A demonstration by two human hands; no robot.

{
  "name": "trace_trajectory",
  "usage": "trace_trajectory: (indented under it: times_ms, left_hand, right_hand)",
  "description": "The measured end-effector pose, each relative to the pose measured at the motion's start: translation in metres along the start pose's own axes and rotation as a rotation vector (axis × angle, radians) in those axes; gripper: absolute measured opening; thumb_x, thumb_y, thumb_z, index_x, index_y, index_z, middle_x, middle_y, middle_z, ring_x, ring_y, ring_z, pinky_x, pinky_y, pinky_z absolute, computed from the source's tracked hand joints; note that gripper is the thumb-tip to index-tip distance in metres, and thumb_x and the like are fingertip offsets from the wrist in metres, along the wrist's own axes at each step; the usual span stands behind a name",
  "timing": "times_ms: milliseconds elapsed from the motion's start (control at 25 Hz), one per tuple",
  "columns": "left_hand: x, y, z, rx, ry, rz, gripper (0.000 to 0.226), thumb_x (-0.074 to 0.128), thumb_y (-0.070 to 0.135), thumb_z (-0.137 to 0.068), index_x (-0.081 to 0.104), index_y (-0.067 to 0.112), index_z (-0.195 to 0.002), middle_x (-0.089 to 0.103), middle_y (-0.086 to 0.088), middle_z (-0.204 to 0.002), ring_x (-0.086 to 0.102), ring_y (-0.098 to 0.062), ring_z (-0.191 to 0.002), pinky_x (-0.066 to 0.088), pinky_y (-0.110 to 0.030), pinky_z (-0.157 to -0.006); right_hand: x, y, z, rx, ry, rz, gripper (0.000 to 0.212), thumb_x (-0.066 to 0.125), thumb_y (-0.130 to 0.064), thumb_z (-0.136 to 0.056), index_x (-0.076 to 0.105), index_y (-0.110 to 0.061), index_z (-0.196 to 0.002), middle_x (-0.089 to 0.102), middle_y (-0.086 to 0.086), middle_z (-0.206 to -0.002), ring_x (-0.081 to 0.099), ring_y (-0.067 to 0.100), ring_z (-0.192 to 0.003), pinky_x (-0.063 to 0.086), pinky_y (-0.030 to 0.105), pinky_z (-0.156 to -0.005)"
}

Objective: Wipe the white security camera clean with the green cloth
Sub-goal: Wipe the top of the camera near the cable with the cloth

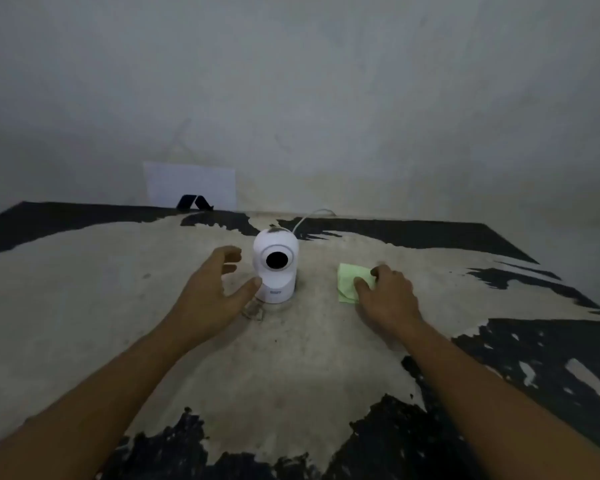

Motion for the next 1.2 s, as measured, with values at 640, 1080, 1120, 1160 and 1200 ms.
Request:
trace_trajectory:
  times_ms: [640,1080,1120,1160,1200]
  left_hand:
    - [0.033,-0.011,-0.010,0.031,0.014,0.171,0.064,0.065,0.041,-0.076,0.031,0.034,-0.130,0.045,0.015,-0.127,0.047,-0.005,-0.112,0.040,-0.018,-0.084]
    - [0.030,-0.007,-0.013,0.049,-0.007,0.133,0.049,0.062,0.039,-0.079,0.026,0.062,-0.104,0.038,0.044,-0.099,0.042,0.028,-0.087,0.038,0.002,-0.061]
    - [0.030,-0.007,-0.013,0.046,-0.009,0.135,0.048,0.062,0.040,-0.079,0.027,0.063,-0.102,0.038,0.045,-0.100,0.042,0.028,-0.087,0.038,0.000,-0.062]
    - [0.031,-0.008,-0.014,0.045,-0.010,0.140,0.048,0.062,0.039,-0.079,0.027,0.063,-0.102,0.038,0.045,-0.100,0.044,0.026,-0.088,0.038,-0.001,-0.065]
    - [0.032,-0.009,-0.014,0.042,-0.011,0.143,0.048,0.062,0.038,-0.079,0.028,0.061,-0.104,0.037,0.044,-0.101,0.044,0.023,-0.088,0.038,-0.003,-0.067]
  right_hand:
    - [-0.018,-0.032,-0.007,-0.162,0.213,-0.440,0.011,0.054,-0.024,-0.091,0.061,-0.020,-0.097,0.062,-0.007,-0.089,0.055,0.002,-0.077,0.037,0.011,-0.060]
    - [0.001,-0.094,0.011,-0.227,0.176,-0.759,0.027,0.067,-0.023,-0.083,0.065,-0.023,-0.110,0.069,-0.010,-0.101,0.063,0.002,-0.092,0.052,0.019,-0.082]
    - [0.002,-0.096,0.014,-0.232,0.168,-0.795,0.026,0.068,-0.024,-0.082,0.065,-0.024,-0.108,0.069,-0.010,-0.100,0.063,0.001,-0.090,0.052,0.014,-0.077]
    - [0.002,-0.097,0.016,-0.246,0.160,-0.828,0.021,0.068,-0.024,-0.082,0.065,-0.024,-0.103,0.069,-0.010,-0.097,0.064,0.000,-0.087,0.051,0.010,-0.072]
    - [0.003,-0.100,0.019,-0.268,0.143,-0.860,0.017,0.067,-0.023,-0.083,0.066,-0.024,-0.100,0.070,-0.010,-0.095,0.063,-0.001,-0.087,0.050,0.008,-0.069]
Point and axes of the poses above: each hand's wrist, its own z-axis away from the middle knuckle, its own x-axis out of the palm, y = z × x, the point moved 8 cm from there along -z, towards the middle knuckle
